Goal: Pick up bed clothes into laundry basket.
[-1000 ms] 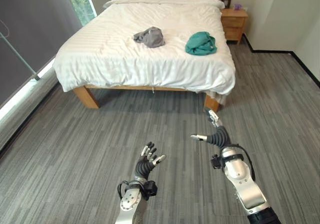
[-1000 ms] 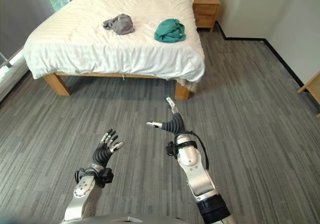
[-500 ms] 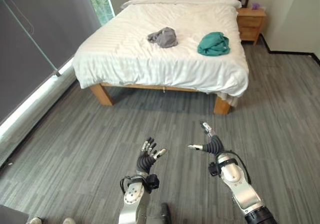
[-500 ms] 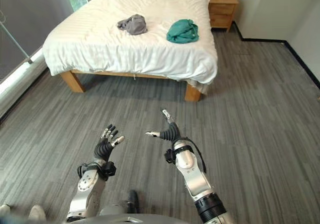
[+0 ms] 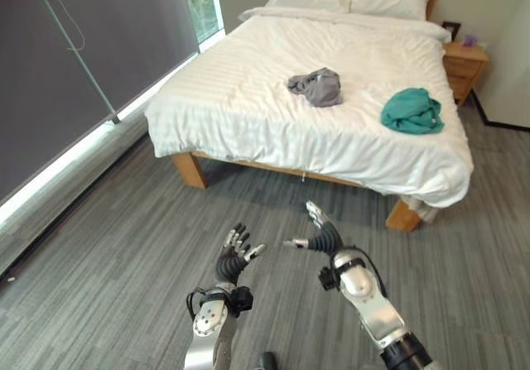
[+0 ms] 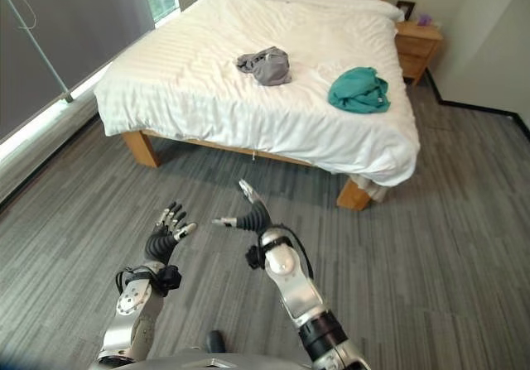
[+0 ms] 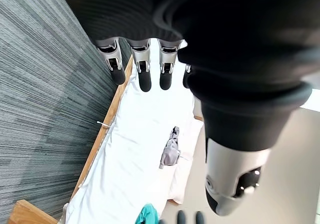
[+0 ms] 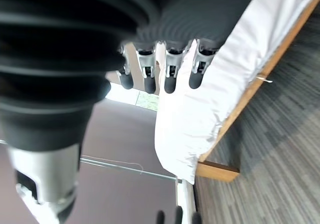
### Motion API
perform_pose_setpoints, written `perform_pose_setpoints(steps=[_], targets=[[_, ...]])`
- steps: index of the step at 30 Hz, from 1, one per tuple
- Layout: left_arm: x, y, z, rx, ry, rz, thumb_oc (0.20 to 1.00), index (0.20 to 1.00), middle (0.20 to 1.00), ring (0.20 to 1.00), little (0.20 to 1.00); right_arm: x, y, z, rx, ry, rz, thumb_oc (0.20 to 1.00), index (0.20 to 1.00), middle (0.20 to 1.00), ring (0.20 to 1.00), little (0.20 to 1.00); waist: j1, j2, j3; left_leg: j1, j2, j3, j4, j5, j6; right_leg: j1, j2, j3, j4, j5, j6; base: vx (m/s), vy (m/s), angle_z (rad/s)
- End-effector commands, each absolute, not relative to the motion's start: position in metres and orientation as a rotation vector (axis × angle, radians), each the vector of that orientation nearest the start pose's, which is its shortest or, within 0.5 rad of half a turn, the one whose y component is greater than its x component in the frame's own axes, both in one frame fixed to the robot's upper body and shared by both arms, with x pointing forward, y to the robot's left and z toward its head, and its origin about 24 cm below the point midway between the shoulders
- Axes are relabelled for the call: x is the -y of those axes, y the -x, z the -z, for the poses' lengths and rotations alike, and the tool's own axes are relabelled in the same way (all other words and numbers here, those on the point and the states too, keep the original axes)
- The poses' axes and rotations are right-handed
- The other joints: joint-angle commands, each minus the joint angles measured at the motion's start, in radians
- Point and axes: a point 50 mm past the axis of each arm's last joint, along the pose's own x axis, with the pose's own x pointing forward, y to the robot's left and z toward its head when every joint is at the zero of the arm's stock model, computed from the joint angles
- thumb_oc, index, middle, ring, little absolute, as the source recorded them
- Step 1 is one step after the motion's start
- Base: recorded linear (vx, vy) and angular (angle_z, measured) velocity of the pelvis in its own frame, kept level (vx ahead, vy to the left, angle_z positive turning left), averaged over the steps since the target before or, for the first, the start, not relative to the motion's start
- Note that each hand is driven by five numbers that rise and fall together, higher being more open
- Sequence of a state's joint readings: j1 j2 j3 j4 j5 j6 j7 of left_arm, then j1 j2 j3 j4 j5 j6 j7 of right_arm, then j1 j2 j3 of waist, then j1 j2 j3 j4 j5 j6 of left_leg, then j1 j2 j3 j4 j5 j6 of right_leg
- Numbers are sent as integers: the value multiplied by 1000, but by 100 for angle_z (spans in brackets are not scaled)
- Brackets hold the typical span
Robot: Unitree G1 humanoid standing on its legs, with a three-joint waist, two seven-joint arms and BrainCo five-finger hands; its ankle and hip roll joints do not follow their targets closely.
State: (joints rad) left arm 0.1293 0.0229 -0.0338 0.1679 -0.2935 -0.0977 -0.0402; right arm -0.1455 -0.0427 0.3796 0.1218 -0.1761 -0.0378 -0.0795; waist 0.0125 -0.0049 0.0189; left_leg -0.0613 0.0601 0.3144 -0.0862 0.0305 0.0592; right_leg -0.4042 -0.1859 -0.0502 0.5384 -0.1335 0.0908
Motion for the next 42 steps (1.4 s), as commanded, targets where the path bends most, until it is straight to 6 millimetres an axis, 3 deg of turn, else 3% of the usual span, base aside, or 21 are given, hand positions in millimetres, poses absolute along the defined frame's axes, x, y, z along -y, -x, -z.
perform_pose_setpoints(steps=[1, 3, 4, 5, 7, 10, 12, 15, 17, 19, 20, 21, 24, 26, 27, 30, 33, 34, 36, 38, 42], targets=[[-134, -234, -3, -93, 310, 65, 1000, 1000, 1000, 1000, 1000, 83, -267, -61, 171, 257, -261, 1000, 1000, 1000, 1000, 1000, -38, -13, -46, 10, 30, 31, -1, 61, -137, 170, 100, -42, -385, 142, -18, 443, -101, 82], [-130, -238, -1, -114, 297, 83, 1000, 1000, 1000, 1000, 1000, 92, -264, -58, 153, 257, -218, 1000, 1000, 1000, 1000, 1000, -68, -28, -49, 67, -1, 28, -1, -7, -142, 149, 70, -119, -626, 303, 1, 564, -124, 87], [-130, -238, -1, -116, 297, 83, 1000, 1000, 1000, 1000, 1000, 92, -264, -58, 152, 257, -218, 1000, 1000, 1000, 1000, 1000, -73, -25, -48, 69, 1, 23, -1, -9, -142, 153, 70, -125, -626, 302, 3, 696, -125, 77], [-131, -239, 0, -122, 293, 74, 1000, 1000, 1000, 1000, 1000, 96, -259, -49, 109, 234, -199, 1000, 1000, 1000, 1000, 1000, -73, -29, -54, 133, -23, 57, -1, -65, -138, 93, 48, -293, -626, 314, 1, 476, -75, -24], [-131, -241, 0, -119, 294, 71, 1000, 1000, 1000, 1000, 1000, 102, -255, -46, 95, 240, -187, 1000, 1000, 1000, 1000, 1000, -84, -43, -74, 179, -60, 74, -1, -109, -128, 81, 13, -437, -626, 328, -31, 550, -108, -72], [-121, -234, 14, -185, 355, 85, 1000, 1000, 1000, 1000, 1000, 114, -247, -40, 55, 259, -171, 1000, 1000, 1000, 1000, 1000, -131, -32, -115, 283, -88, 50, -1, -169, -123, 138, 33, -419, -626, 318, -89, 603, -140, 9], [-126, -235, 16, -194, 363, 46, 1000, 1000, 1000, 1000, 1000, 118, -250, -38, 53, 295, -156, 1000, 1000, 1000, 1000, 1000, -127, -42, -99, 241, -76, 82, 263, -148, -174, 225, 27, -424, -626, 330, -74, 511, -241, 11], [-133, -241, 7, -141, 338, 40, 1000, 1000, 1000, 1000, 1000, 124, -259, -50, 95, 361, -130, 1000, 1000, 1000, 1000, 1000, -104, -91, -60, 32, 36, 74, 759, -69, -276, 338, 18, -374, -626, 300, -77, 438, -281, -49], [-138, -245, 1, -106, 301, 48, 1000, 1000, 1000, 1000, 1000, 129, -267, -65, 159, 439, -107, 1000, 1000, 1000, 1000, 1000, -92, -112, -48, -122, 91, 51, 842, -94, -269, 363, 14, -346, -626, 277, -84, 273, -126, -58], [-141, -241, 3, -103, 314, 34, 1000, 1000, 1000, 1000, 1000, 141, -289, -88, 242, 675, -30, 1000, 1000, 1000, 1000, 1000, -77, -83, -37, -130, 147, 85, 610, -120, -219, 380, 42, -281, -626, 234, -68, 291, 71, -54], [-141, -242, 2, -102, 316, 34, 1000, 1000, 1000, 1000, 1000, 141, -289, -88, 243, 677, -30, 1000, 1000, 1000, 1000, 1000, -74, -88, -36, -123, 138, 93, 595, -109, -216, 377, 35, -276, -626, 238, -68, 315, 144, -93], [-142, -237, 5, -110, 332, 31, 1000, 1000, 1000, 1000, 1000, 146, -296, -96, 260, 736, 5, 1000, 1000, 1000, 1000, 1000, -64, -73, -38, -79, 128, 95, 426, -85, -202, 384, 48, -244, -626, 229, -66, 260, 170, -101], [-149, -221, 11, -130, 336, 22, 1000, 1000, 1000, 1000, 1000, 173, -329, -119, 289, 972, 149, 1000, 1000, 1000, 1000, 1000, -21, -38, -31, -102, 157, 19, -1, 76, -217, 439, 51, -160, -626, 167, -60, 440, 260, -134], [-153, -224, 7, -117, 315, 26, 1000, 1000, 1000, 1000, 1000, 195, -343, -128, 278, 1092, 230, 1000, 1000, 1000, 1000, 1000, -20, -42, -18, -195, 173, 31, -1, 95, -226, 471, 40, -151, -626, 143, -53, 396, 128, -116], [-157, -222, 7, -125, 303, 17, 1000, 1000, 1000, 1000, 1000, 206, -347, -124, 224, 1152, 248, 1000, 1000, 1000, 1000, 1000, -20, -36, -24, -181, 176, 39, -1, 78, -229, 475, 49, -154, -626, 138, -48, 388, 120, -36], [-171, -211, 8, -142, 255, -10, 1000, 1000, 1000, 1000, 1000, 239, -360, -110, 80, 1411, 301, 1000, 1000, 1000, 1000, 1000, 12, 0, -49, -104, 136, 14, -1, 148, -222, 548, 84, -113, -626, 79, -37, 482, 191, 8], [-178, -209, 9, -151, 225, -12, 1000, 1000, 1000, 1000, 1000, 241, -364, -92, -3, 1460, 291, 1000, 1000, 1000, 1000, 1000, 29, -9, -52, -65, 120, 42, -1, 148, -204, 593, 84, -109, -613, 68, -16, 297, 100, 2], [-179, -209, 10, -162, 215, -2, 1000, 1000, 1000, 1000, 1000, 244, -370, -87, -60, 1475, 312, 1000, 1000, 1000, 1000, 1000, 37, -8, -35, -40, 128, 68, -1, 158, -197, 536, 81, -106, -502, 59, 20, 220, 108, -3], [-180, -212, 7, -150, 209, 1, 1000, 1000, 1000, 1000, 1000, 238, -376, -90, -58, 1478, 321, 1000, 1000, 1000, 1000, 1000, 48, -2, -30, -43, 140, 99, -1, 156, -195, 460, 78, -103, -450, 44, 28, 41, 60, -36], [-167, -223, -1, -113, 221, 83, 1000, 1000, 1000, 1000, 1000, 239, -384, -98, -83, 1499, 385, 1000, 1000, 1000, 1000, 1000, 62, -10, -37, -55, 158, 148, -1, 140, -214, 391, 34, -226, -553, 143, 36, -6, -43, -62], [-156, -229, -9, -71, 267, 128, 1000, 1000, 1000, 1000, 1000, 238, -384, -95, -87, 1493, 416, 1000, 1000, 1000, 1000, 1000, 56, -10, -39, -53, 151, 176, -1, 129, -212, 405, 10, -342, -626, 190, 56, 81, -4, -24]])
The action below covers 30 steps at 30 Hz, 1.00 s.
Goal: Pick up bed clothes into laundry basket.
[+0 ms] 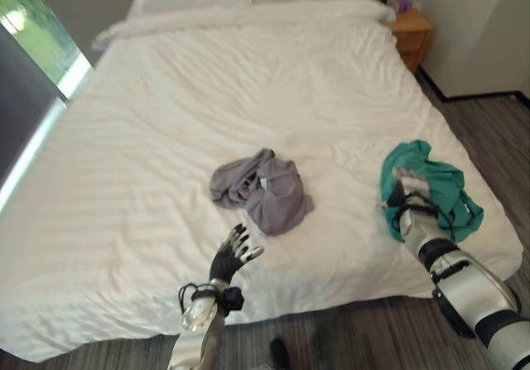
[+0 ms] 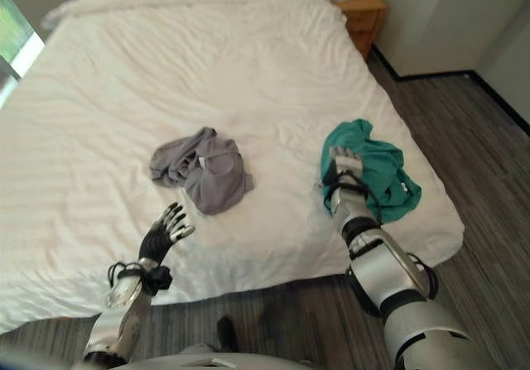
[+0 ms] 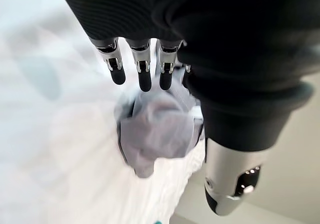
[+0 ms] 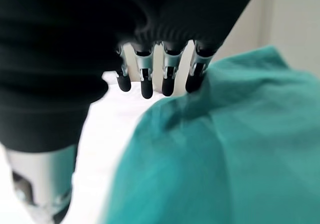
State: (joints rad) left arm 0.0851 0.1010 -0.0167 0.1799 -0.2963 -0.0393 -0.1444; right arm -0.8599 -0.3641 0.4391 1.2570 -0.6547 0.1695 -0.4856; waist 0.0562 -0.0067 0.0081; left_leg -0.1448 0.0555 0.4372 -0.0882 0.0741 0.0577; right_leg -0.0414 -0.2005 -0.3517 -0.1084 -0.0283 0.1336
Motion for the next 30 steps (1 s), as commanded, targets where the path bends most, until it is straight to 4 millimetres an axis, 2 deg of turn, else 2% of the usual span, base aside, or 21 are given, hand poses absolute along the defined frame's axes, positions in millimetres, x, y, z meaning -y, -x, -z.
perform_pose_setpoints(steps=[1, 8, 9, 10, 11, 12, 13, 14, 15, 16, 17, 18, 20, 21, 22, 23, 24, 26, 30], targets=[[-152, -227, -8, -70, 286, 140, 1000, 1000, 1000, 1000, 1000, 248, -381, -94, -114, 1506, 468, 1000, 1000, 1000, 1000, 1000, 8, -21, -29, 35, 146, 48, 1, 79, -209, 41, 21, -31, 21, 79, 19, 82, 25, 27], [-148, -219, -2, -93, 303, 148, 1000, 1000, 1000, 1000, 1000, 241, -375, -73, -199, 1512, 420, 1000, 1000, 1000, 1000, 1000, 11, -22, -25, 49, 137, 49, 1, 80, -209, 51, 26, -34, 21, 58, 15, 88, -8, -7], [-148, -219, -3, -90, 308, 156, 1000, 1000, 1000, 1000, 1000, 243, -368, -59, -266, 1499, 393, 1000, 1000, 1000, 1000, 1000, 13, -21, -20, 50, 136, 45, 1, 78, -206, 53, 29, -36, 21, 55, 14, 54, -27, -2], [-148, -218, -3, -91, 308, 156, 1000, 1000, 1000, 1000, 1000, 243, -367, -58, -267, 1498, 393, 1000, 1000, 1000, 1000, 1000, 14, -22, -21, 50, 136, 45, 1, 78, -206, 54, 29, -36, 21, 54, 14, 59, -27, 6], [-147, -219, -4, -87, 311, 163, 1000, 1000, 1000, 1000, 1000, 244, -361, -46, -333, 1461, 373, 1000, 1000, 1000, 1000, 1000, 17, -21, -19, 51, 134, 41, 1, 76, -204, 55, 30, -34, 21, 52, 13, 48, -25, 8], [-147, -220, -7, -81, 317, 173, 1000, 1000, 1000, 1000, 1000, 251, -345, -21, -482, 1359, 349, 1000, 1000, 1000, 1000, 1000, 24, -17, -18, 51, 131, 35, 1, 74, -201, 58, 31, -37, 21, 48, 13, 49, -26, 6], [-148, -219, -7, -84, 314, 175, 1000, 1000, 1000, 1000, 1000, 251, -344, -20, -485, 1354, 349, 1000, 1000, 1000, 1000, 1000, 25, -20, -18, 51, 131, 35, 1, 74, -201, 58, 30, -38, 21, 48, 13, 44, -31, 3], [-149, -220, -11, -71, 312, 182, 1000, 1000, 1000, 1000, 1000, 254, -332, -3, -596, 1260, 321, 1000, 1000, 1000, 1000, 1000, 32, -15, -18, 50, 130, 30, 1, 72, -200, 60, 29, -40, 21, 46, 14, 59, -36, 14], [-156, -222, -19, -49, 281, 185, 1000, 1000, 1000, 1000, 1000, 261, -310, 23, -763, 1105, 277, 338, 338, 338, 338, 338, 49, -15, -24, 52, 128, 24, 1, 68, -198, 67, 31, -50, 21, 42, 14, 82, -44, 20], [-164, -222, -24, -39, 245, 172, 1000, 1000, 1000, 1000, 1000, 266, -300, 33, -831, 1030, 260, 200, 200, 200, 200, 200, 57, -16, -29, 54, 127, 21, 1, 66, -197, 72, 31, -54, 21, 40, 14, 71, -33, 21], [-165, -222, -25, -41, 242, 174, 1000, 1000, 1000, 1000, 1000, 266, -299, 33, -833, 1026, 257, 200, 200, 200, 200, 200, 58, -18, -29, 54, 127, 20, 1, 65, -197, 74, 30, -55, 21, 39, 14, 47, -13, 26], [-176, -224, -31, -28, 192, 145, 1000, 1000, 1000, 1000, 1000, 271, -289, 43, -886, 967, 240, 200, 200, 200, 200, 200, 66, -18, -31, 57, 125, 19, 1, 64, -196, 79, 30, -59, 21, 38, 14, 34, -8, 20], [-201, -231, -52, 24, 44, 78, 1000, 1000, 1000, 1000, 1000, 283, -277, 50, -928, 939, 226, 200, 200, 200, 200, 200, 77, -16, -32, 61, 124, 16, 1, 64, -195, 83, 31, -64, 21, 37, 16, 38, -12, 9], [-215, -235, -67, 60, -71, 37, 1000, 1000, 1000, 1000, 1000, 290, -271, 53, -935, 926, 228, 200, 200, 200, 200, 200, 79, -16, -30, 69, 122, 15, 1, 58, -196, 92, 28, -68, 21, 32, 19, 9, -15, 8], [-236, -239, -97, 133, -278, -16, 1000, 1000, 1000, 1000, 1000, 295, -264, 57, -934, 912, 227, 200, 200, 200, 200, 200, 84, -15, -29, 69, 124, 15, 1, 63, -193, 93, 28, -71, 21, 37, 16, 2, -10, 14], [-236, -238, -97, 132, -281, -16, 1000, 1000, 1000, 1000, 1000, 295, -263, 58, -934, 910, 225, 200, 200, 200, 200, 200, 84, -17, -30, 69, 124, 16, 1, 64, -193, 92, 28, -71, 21, 38, 16, -15, -13, 11], [-246, -240, -114, 177, -398, -46, 1000, 1000, 1000, 1000, 1000, 297, -262, 58, -924, 910, 228, 200, 200, 200, 200, 200, 85, -19, -30, 72, 124, 16, 1, 64, -193, 95, 26, -71, 21, 39, 16, 0, 0, 0], [-255, -246, -132, 208, -533, -80, 1000, 1000, 1000, 1000, 1000, 299, -257, 61, -923, 919, 225, 200, 200, 200, 200, 200, 84, -21, -35, 75, 127, 19, 1, 63, -193, 96, 27, -71, 21, 39, 14, 0, 0, 0], [-261, -273, -153, 239, -812, -123, 1000, 1000, 1000, 1000, 1000, 294, -244, 73, -949, 949, 190, 200, 200, 200, 200, 200, 61, -24, -48, 88, 131, 25, 1, 59, -194, 98, 30, -60, 21, 42, 13, 24, -6, -3]])
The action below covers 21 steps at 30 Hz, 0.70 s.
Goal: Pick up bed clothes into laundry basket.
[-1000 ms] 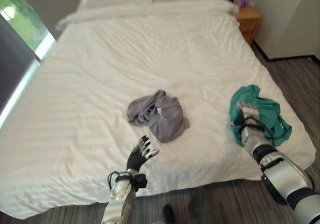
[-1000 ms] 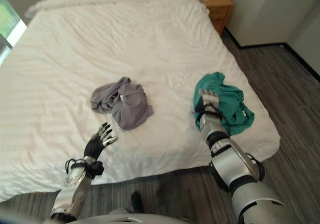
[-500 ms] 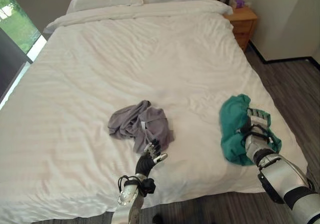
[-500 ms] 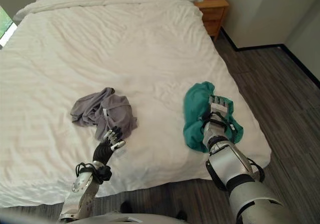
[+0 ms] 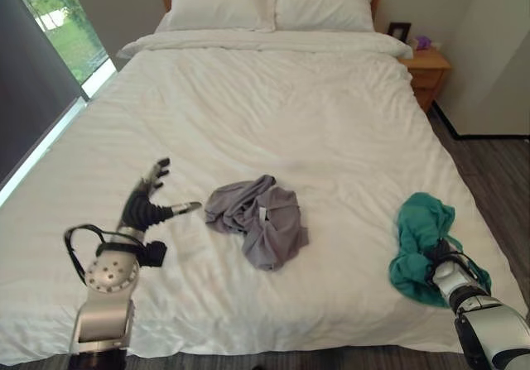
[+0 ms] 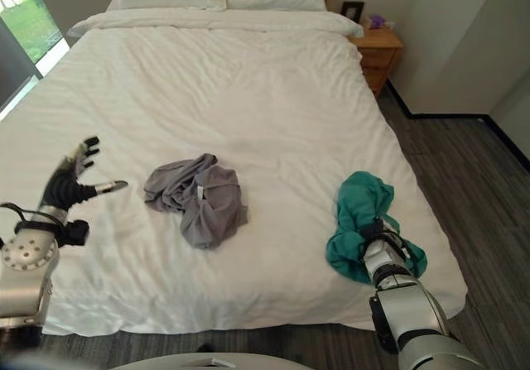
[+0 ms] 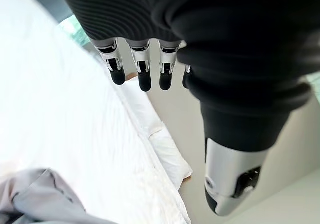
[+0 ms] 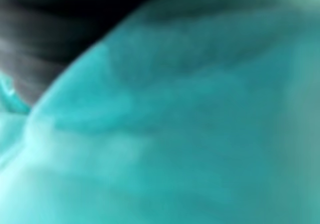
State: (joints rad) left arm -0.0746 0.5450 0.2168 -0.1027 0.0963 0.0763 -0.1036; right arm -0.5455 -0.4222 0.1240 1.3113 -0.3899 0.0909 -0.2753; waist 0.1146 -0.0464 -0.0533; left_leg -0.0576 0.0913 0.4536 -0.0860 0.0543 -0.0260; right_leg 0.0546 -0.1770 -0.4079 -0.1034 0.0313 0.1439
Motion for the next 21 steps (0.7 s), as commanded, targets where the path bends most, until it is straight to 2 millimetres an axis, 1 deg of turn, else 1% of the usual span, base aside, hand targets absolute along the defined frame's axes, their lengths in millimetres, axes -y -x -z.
perform_pose_setpoints(steps=[1, 2, 3, 4, 6, 8, 10, 11, 12, 13, 14, 15, 16, 17, 18, 19, 20, 21], targets=[[-257, -281, -155, 259, -863, -120, 1000, 1000, 1000, 1000, 1000, 291, -242, 76, -951, 947, 176, 200, 200, 200, 200, 200, -2, 11, 12, 2, 95, 9, -1, 78, -111, 2, 7, -1, 16, -17, 3, 46, 1, -3], [-250, -289, -160, 304, -957, -106, 1000, 1000, 1000, 1000, 1000, 286, -241, 79, -946, 956, 157, 200, 200, 200, 200, 200, -16, 10, 10, 10, 95, 12, -1, 72, -113, 6, 6, 1, 16, -20, 6, 29, 2, -11], [-242, -298, -158, 324, -1004, -88, 1000, 1000, 1000, 1000, 1000, 282, -239, 82, -947, 961, 141, 200, 200, 200, 200, 200, -21, 9, 5, 6, 99, 18, -1, 74, -112, -2, 7, 7, 16, -16, 5, 29, 11, -13], [-238, -305, -153, 315, -1043, -86, 1000, 1000, 1000, 1000, 1000, 279, -240, 83, -937, 975, 126, 200, 200, 200, 200, 200, -38, 10, 1, 9, 101, 24, -1, 73, -112, -7, 7, 12, 16, -14, 6, 6, 12, -12], [-233, -319, -143, 274, -1130, -65, 1000, 1000, 1000, 1000, 1000, 274, -238, 87, -933, 982, 111, 200, 200, 200, 200, 200, -51, 7, -5, 11, 102, 34, -1, 69, -113, -16, 7, 22, 16, -10, 7, 15, 17, -19], [-230, -331, -113, 189, -1212, -41, 1000, 1000, 1000, 1000, 1000, 266, -241, 87, -896, 1030, 84, 200, 200, 200, 200, 200, -77, 5, -11, 15, 105, 46, -1, 62, -112, -28, 7, 38, 16, -9, 9, 24, 24, -29], [-230, -343, -92, 116, -1299, -49, 1000, 1000, 1000, 1000, 1000, 262, -244, 86, -872, 1066, 79, 200, 200, 200, 200, 200, -99, 4, -13, 16, 108, 55, -1, 57, -110, -41, 7, 54, 16, -6, 9, 3, 25, -28], [-232, -346, -81, 70, -1347, -50, 1000, 1000, 1000, 1000, 1000, 258, -246, 86, -857, 1081, 69, 200, 200, 200, 200, 200, -115, 5, -13, 18, 110, 62, -1, 54, -109, -50, 6, 62, 16, -4, 10, -31, 31, -33], [-237, -350, -53, -58, -1427, -55, 1000, 1000, 1000, 1000, 1000, 253, -249, 85, -837, 1092, 57, 200, 200, 200, 200, 200, -138, 1, -13, 13, 114, 72, -1, 48, -107, -71, 5, 78, 16, -1, 12, -40, 33, -30], [-239, -350, -39, -123, -1482, -52, 1000, 1000, 1000, 1000, 1000, 249, -252, 84, -826, 1090, 49, 200, 200, 200, 200, 200, -151, -3, -11, 11, 116, 78, -1, 39, -107, -81, 3, 89, 16, -7, 17, -68, 22, -22], [-244, -346, -27, -196, -1524, -56, 1000, 1000, 1000, 1000, 1000, 245, -256, 83, -811, 1086, 41, 200, 200, 200, 200, 200, -162, -7, -8, 4, 119, 83, -1, 44, -104, -98, 6, 102, 16, 1, 14, -45, 4, -29], [-241, -348, -27, -189, -1525, -58, 1000, 1000, 1000, 1000, 1000, 246, -256, 82, -811, 1084, 45, 200, 200, 200, 200, 200, -157, -8, -9, 0, 119, 85, -1, 45, -104, -103, 6, 104, 16, 2, 14, -96, 0, -36], [-259, -329, 1, -416, -1611, -71, 1000, 1000, 1000, 1000, 1000, 236, -264, 79, -787, 1081, 26, 200, 200, 200, 200, 200, -184, -16, -5, -18, 126, 98, -1, 45, -104, -136, 9, 130, 16, 8, 13, -72, 5, -33], [-268, -319, 10, -505, -1646, -63, 1000, 1000, 1000, 1000, 1000, 232, -266, 79, -776, 1077, 14, 200, 200, 200, 200, 200, -197, -20, -2, -20, 128, 101, -1, 38, -105, -144, 8, 136, 16, 7, 16, -116, -10, -26], [-279, -302, 23, -606, -1670, -47, 1000, 1000, 1000, 1000, 1000, 228, -267, 79, -769, 1070, 0, 200, 200, 200, 200, 200, -207, -27, -2, -33, 133, 107, -1, 44, -104, -163, 9, 147, 16, 17, 13, -51, -22, -28], [-300, -266, 47, -794, -1680, 1, 200, 200, 200, 200, 200, 216, -267, 81, -741, 1047, -45, 200, 200, 200, 200, 200, -234, -38, -8, -38, 139, 121, -1, 36, -107, -185, 11, 168, 16, 22, 13, -54, -28, -31], [-301, -265, 48, -798, -1680, 0, 200, 200, 200, 200, 200, 215, -267, 82, -742, 1047, -48, 200, 200, 200, 200, 200, -234, -39, -12, -43, 140, 123, -1, 42, -106, -191, 12, 171, 16, 28, 10, -15, -13, -33], [-309, -252, 54, -866, -1668, 6, 200, 200, 200, 200, 200, 212, -264, 84, -738, 1037, -63, 200, 200, 200, 200, 200, -242, -42, -18, -48, 142, 129, -1, 43, -106, -205, 14, 182, 16, 32, 9, -10, 7, -20]])
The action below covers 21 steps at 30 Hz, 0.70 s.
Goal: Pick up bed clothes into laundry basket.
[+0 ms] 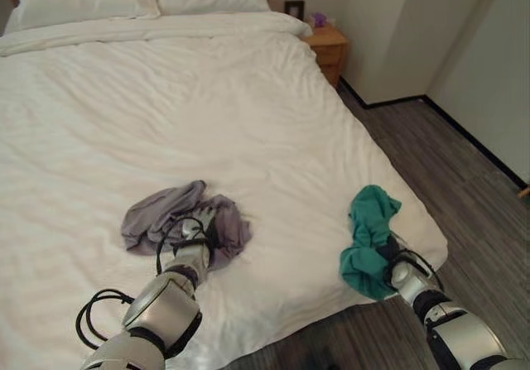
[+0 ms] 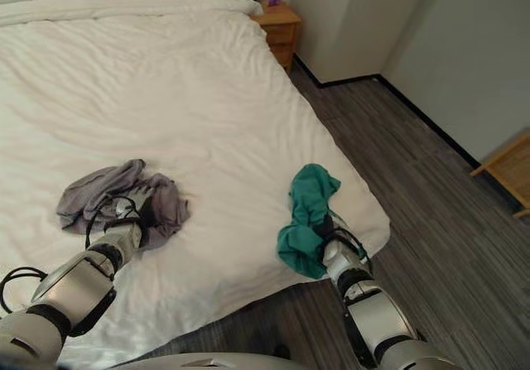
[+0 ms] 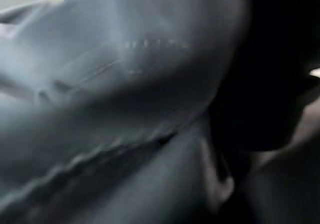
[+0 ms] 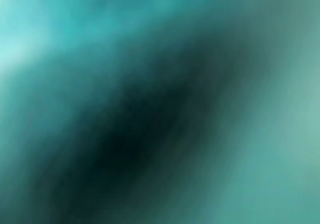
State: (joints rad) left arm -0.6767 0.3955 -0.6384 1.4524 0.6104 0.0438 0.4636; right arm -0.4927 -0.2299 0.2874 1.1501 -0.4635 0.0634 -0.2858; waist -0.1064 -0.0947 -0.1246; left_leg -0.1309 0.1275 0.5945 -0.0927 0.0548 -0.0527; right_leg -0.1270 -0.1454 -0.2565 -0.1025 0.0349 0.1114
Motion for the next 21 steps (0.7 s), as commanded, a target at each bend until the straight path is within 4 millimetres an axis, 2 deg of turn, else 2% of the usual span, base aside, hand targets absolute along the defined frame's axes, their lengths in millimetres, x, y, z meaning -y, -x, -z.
perform_pose_setpoints(steps=[1, 2, 3, 4, 5, 6, 7, 8, 9, 10, 11, 13, 14, 15, 16, 17, 18, 20, 21], targets=[[-314, -244, 58, -910, -1635, 2, 200, 200, 200, 200, 200, 209, -265, 84, -722, 1024, -75, 200, 200, 200, 200, 200, -30, 3, 50, 27, 108, -7, 5, 35, -81, -31, -19, 36, 15, 25, 46, -20, 18, -27], [-319, -239, 60, -929, -1587, -9, 200, 200, 200, 200, 200, 205, -264, 83, -693, 997, -90, 200, 200, 200, 200, 200, -39, -3, 39, 20, 109, 4, 5, 39, -78, -51, -19, 53, 15, 36, 44, 8, 50, -36], [-320, -249, 53, -842, -1521, -48, 200, 200, 200, 200, 200, 210, -267, 71, -618, 961, -81, 200, 200, 200, 200, 200, -52, -8, 31, 23, 105, 12, 5, 26, -77, -63, -19, 69, 15, 34, 48, -4, 39, -43], [-320, -248, 54, -844, -1520, -45, 200, 200, 200, 200, 200, 211, -266, 71, -624, 962, -84, 200, 200, 200, 200, 200, -49, -8, 27, 23, 104, 14, 5, 25, -77, -65, -20, 71, 15, 34, 48, 19, 60, -33], [-314, -263, 44, -738, -1482, -64, 200, 200, 200, 200, 200, 220, -267, 60, -583, 935, -56, 200, 200, 200, 200, 200, -53, -9, 26, 22, 101, 15, 5, 23, -74, -68, -22, 76, 15, 37, 50, -9, 89, -29], [-302, -295, 15, -515, -1406, -121, 200, 200, 200, 200, 200, 240, -268, 34, -488, 905, 16, 200, 200, 200, 200, 200, -55, -4, 32, 23, 94, 13, 5, 20, -69, -66, -35, 71, 15, 38, 55, -10, 89, -16], [-302, -295, 16, -517, -1405, -116, 200, 200, 200, 200, 200, 242, -266, 34, -494, 906, 16, 200, 200, 200, 200, 200, -54, -3, 32, 25, 93, 12, 5, 20, -69, -63, -36, 70, 15, 37, 56, -10, 163, 1], [-270, -339, -58, -74, -1240, -186, 200, 200, 200, 200, 200, 282, -250, -13, -366, 912, 155, 200, 200, 200, 200, 200, -47, 12, 46, 26, 78, -3, 5, 19, -59, -43, -53, 44, 15, 35, 69, -24, 96, 5], [-270, -338, -58, -77, -1239, -184, 200, 200, 200, 200, 200, 283, -248, -14, -370, 913, 154, 200, 200, 200, 200, 200, -46, 12, 44, 23, 80, -3, 5, 25, -58, -45, -51, 45, 15, 40, 66, 15, 126, 13], [-246, -349, -126, 198, -1145, -185, 200, 200, 200, 200, 200, 305, -229, -42, -301, 923, 267, 200, 200, 200, 200, 200, -38, 20, 51, 23, 71, -21, 5, 22, -56, -24, -60, 22, 15, 33, 74, 3, 19, 26], [-247, -347, -126, 192, -1144, -183, 200, 200, 200, 200, 200, 305, -228, -43, -304, 924, 265, 200, 200, 200, 200, 200, -38, 22, 48, 19, 73, -21, 5, 28, -55, -28, -58, 23, 15, 38, 71, 32, 23, 36], [-237, -343, -171, 332, -1114, -190, 200, 200, 200, 200, 200, 311, -216, -69, -203, 921, 337, 200, 200, 200, 200, 200, -38, 26, 49, 21, 66, -31, 5, 31, -54, -7, -62, 6, 15, 38, 72, 19, -8, 33], [-232, -333, -203, 445, -1043, -232, 200, 200, 200, 200, 200, 307, -213, -95, -77, 902, 389, 200, 200, 200, 200, 200, -44, 27, 48, 29, 68, -10, 5, 36, -56, -2, -61, -4, 15, 49, 72, -6, -7, 28], [-232, -332, -204, 444, -1043, -232, 200, 200, 200, 200, 200, 307, -213, -96, -76, 902, 388, 200, 200, 200, 200, 200, -42, 27, 48, 28, 69, -8, 5, 40, -56, -6, -59, -2, 15, 53, 70, -50, 6, 11], [-230, -315, -226, 550, -984, -268, 200, 200, 200, 200, 200, 302, -213, -124, 56, 891, 419, 200, 200, 200, 200, 200, -51, 31, 51, 53, 80, 49, 5, 41, -61, -3, -64, -54, 15, 70, 75, -43, 3, -22], [-230, -315, -226, 548, -984, -270, 200, 200, 200, 200, 200, 302, -213, -124, 57, 891, 418, 200, 200, 200, 200, 200, -50, 32, 51, 52, 81, 52, 5, 44, -61, -6, -62, -50, 15, 74, 73, -68, -40, -50], [-229, -295, -233, 607, -933, -286, 200, 200, 200, 200, 200, 299, -213, -146, 142, 879, 425, 200, 200, 200, 200, 200, -55, 35, 48, 75, 102, 109, 5, 49, -69, 4, -70, -142, 15, 95, 79, -64, -68, -60], [-222, -283, -234, 656, -892, -283, 200, 200, 200, 200, 200, 297, -212, -155, 176, 872, 420, 200, 200, 200, 200, 200, -63, 41, 40, 94, 117, 147, 5, 55, -76, 27, -83, -217, 15, 111, 76, -44, -62, -81], [-222, -283, -234, 656, -892, -283, 200, 200, 200, 200, 200, 297, -212, -155, 176, 872, 420, 200, 200, 200, 200, 200, -63, 41, 39, 93, 117, 147, 5, 55, -76, 26, -83, -217, 15, 111, 76, -20, -39, -55]])
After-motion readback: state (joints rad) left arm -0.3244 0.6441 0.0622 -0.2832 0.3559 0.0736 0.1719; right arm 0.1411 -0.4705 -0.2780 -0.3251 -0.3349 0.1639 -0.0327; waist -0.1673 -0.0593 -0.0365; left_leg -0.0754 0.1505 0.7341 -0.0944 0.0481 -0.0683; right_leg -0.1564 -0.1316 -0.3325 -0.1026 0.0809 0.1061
